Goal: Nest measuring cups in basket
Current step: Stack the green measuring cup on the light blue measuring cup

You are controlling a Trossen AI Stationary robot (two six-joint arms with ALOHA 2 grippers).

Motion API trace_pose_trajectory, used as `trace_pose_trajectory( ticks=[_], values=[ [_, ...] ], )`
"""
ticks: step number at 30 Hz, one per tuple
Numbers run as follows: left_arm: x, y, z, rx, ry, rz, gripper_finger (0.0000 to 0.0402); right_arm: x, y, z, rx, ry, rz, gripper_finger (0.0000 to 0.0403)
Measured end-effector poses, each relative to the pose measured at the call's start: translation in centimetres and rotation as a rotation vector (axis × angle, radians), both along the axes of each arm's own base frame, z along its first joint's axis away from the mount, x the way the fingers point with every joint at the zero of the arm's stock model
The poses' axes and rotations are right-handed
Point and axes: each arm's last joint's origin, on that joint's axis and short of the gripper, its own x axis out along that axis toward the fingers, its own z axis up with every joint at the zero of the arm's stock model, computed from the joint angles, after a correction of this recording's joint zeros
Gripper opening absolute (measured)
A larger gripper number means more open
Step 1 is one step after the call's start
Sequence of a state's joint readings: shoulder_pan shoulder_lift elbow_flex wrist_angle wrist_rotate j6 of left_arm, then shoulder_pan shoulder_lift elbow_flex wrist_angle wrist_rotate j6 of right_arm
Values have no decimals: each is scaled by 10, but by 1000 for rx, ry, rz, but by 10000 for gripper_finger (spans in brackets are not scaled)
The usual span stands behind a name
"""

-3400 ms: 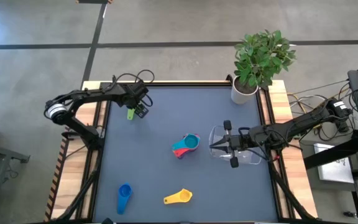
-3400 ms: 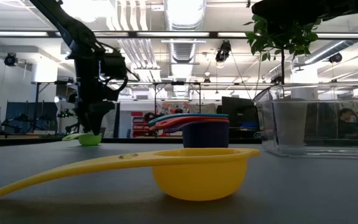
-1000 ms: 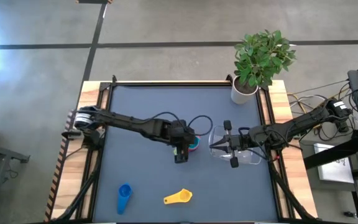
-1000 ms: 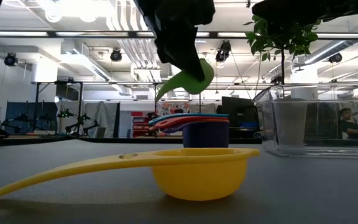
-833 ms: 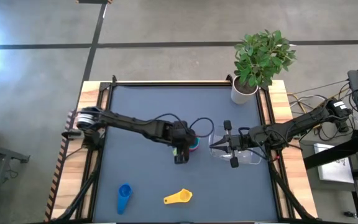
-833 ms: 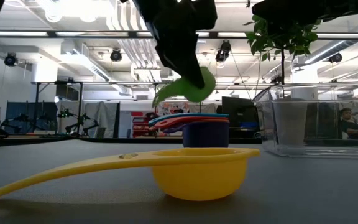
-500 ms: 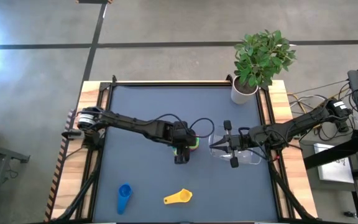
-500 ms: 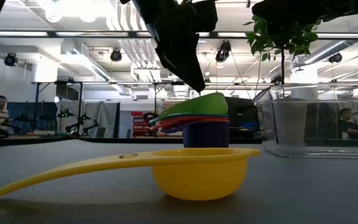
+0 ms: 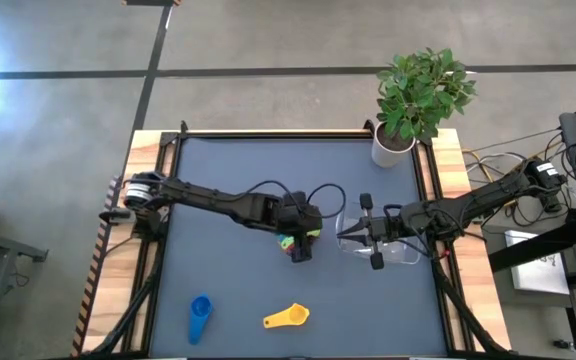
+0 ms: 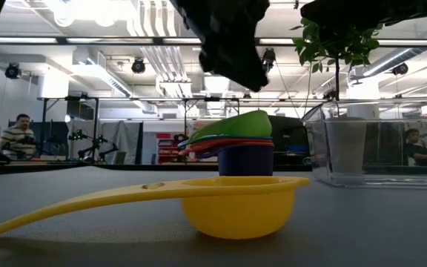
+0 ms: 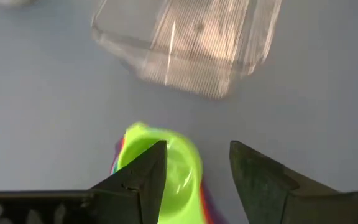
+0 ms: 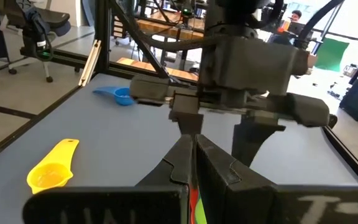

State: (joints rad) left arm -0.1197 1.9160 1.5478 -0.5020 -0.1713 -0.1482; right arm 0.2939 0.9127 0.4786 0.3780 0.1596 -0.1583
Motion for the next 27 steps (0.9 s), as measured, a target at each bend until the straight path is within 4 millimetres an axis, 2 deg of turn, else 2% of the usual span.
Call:
trace_pose_trajectory(
  ticks=[5, 10, 20, 27],
  values=[
    [0, -3, -11, -18, -107, 0, 133, 0, 0, -1, -3, 10, 0, 9],
    [-8, 0, -32, -54, -224, 50, 108, 0, 0, -1, -3, 9, 0, 9],
    [-47, 4, -57, -163, -633, 160, 73, 0, 0, 0, -19, 1, 2, 9],
    [-55, 6, -89, -170, -613, 213, 61, 0, 0, 0, -24, -5, 3, 9]
  ],
)
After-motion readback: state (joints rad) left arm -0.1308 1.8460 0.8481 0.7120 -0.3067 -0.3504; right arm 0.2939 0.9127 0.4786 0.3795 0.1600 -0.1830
